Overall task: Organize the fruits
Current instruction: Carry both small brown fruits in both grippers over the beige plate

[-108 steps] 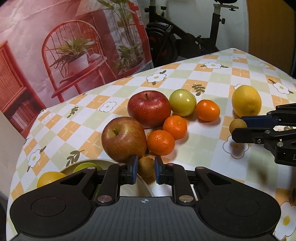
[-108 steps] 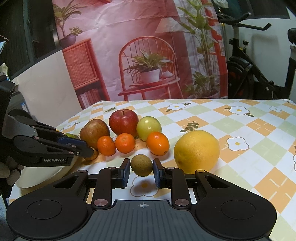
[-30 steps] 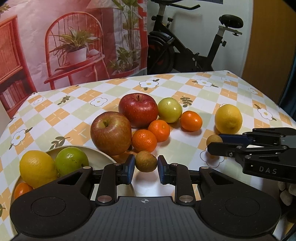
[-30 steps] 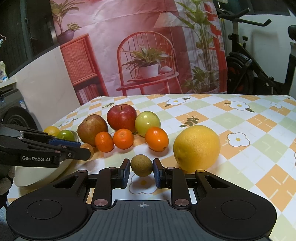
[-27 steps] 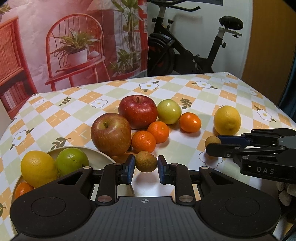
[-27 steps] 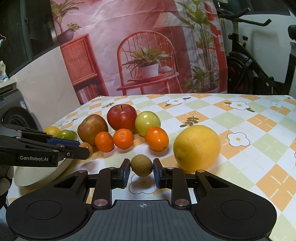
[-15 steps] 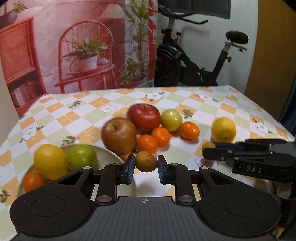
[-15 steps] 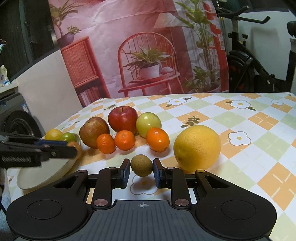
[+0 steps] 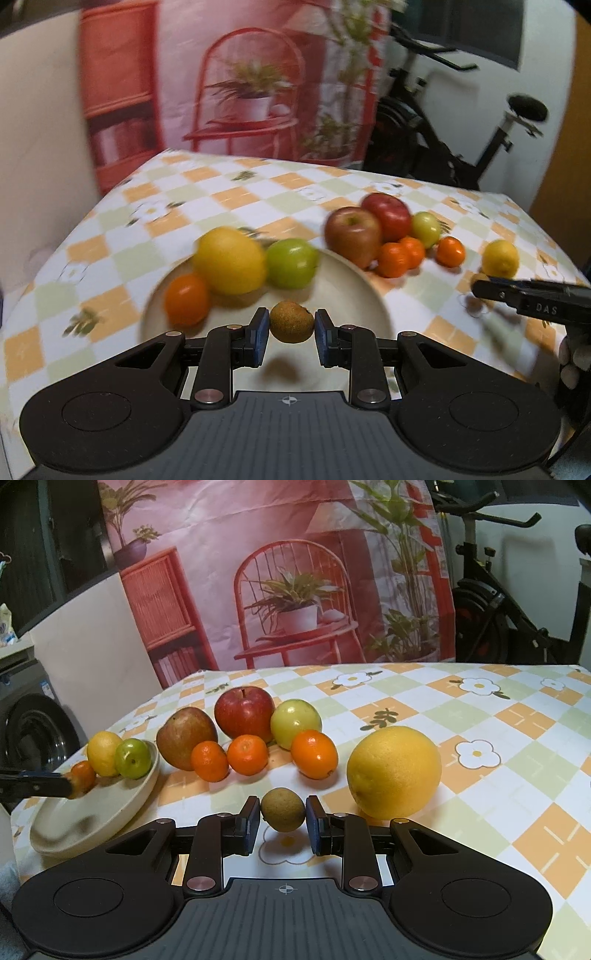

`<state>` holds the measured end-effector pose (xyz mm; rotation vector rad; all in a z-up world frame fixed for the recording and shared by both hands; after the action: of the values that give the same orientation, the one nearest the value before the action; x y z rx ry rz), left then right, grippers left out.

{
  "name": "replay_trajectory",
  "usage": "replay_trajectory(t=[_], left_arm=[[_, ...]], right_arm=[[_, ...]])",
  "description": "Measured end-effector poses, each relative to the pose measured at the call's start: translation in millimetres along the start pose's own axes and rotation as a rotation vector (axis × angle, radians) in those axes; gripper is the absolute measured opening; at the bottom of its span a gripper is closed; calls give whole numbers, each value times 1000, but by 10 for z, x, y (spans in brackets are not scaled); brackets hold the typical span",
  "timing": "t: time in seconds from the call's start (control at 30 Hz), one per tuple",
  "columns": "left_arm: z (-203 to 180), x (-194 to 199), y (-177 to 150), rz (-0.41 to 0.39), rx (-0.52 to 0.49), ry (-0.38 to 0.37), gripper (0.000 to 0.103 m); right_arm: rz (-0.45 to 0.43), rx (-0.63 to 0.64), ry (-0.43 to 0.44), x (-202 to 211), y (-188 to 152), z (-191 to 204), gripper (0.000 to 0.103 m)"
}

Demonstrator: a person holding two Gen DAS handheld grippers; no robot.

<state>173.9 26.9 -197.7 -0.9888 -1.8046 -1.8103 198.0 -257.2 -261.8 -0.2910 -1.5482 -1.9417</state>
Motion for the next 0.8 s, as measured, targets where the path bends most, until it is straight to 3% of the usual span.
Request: replay_trajectory(t=[0.2, 0.4, 0.57, 0.8], left_arm=[[314, 126, -30, -33, 102, -8, 28], [580, 227, 148, -70, 129, 14, 28], [780, 275, 159, -55, 172, 16, 28], [696, 185, 23, -28, 118, 8, 26]], right_arm=[[42, 48, -30, -49, 52, 146, 24], [55, 126, 27, -105, 308, 603, 24], [90, 217, 87, -281, 390, 1068, 24], [137, 355, 152, -397, 281, 1564, 24]])
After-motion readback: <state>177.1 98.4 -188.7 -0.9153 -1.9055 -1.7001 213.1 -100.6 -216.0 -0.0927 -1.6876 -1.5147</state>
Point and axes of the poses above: each gripper's, at about its wrist camera, not at the fingertips, and x roughly against the way its jaws point, z to its left, y to its top, the point moved 4 cm from there along -x, roughly the way its jaws point, and after that the axes turned 6 degrees about z, right-handed, at the moved point
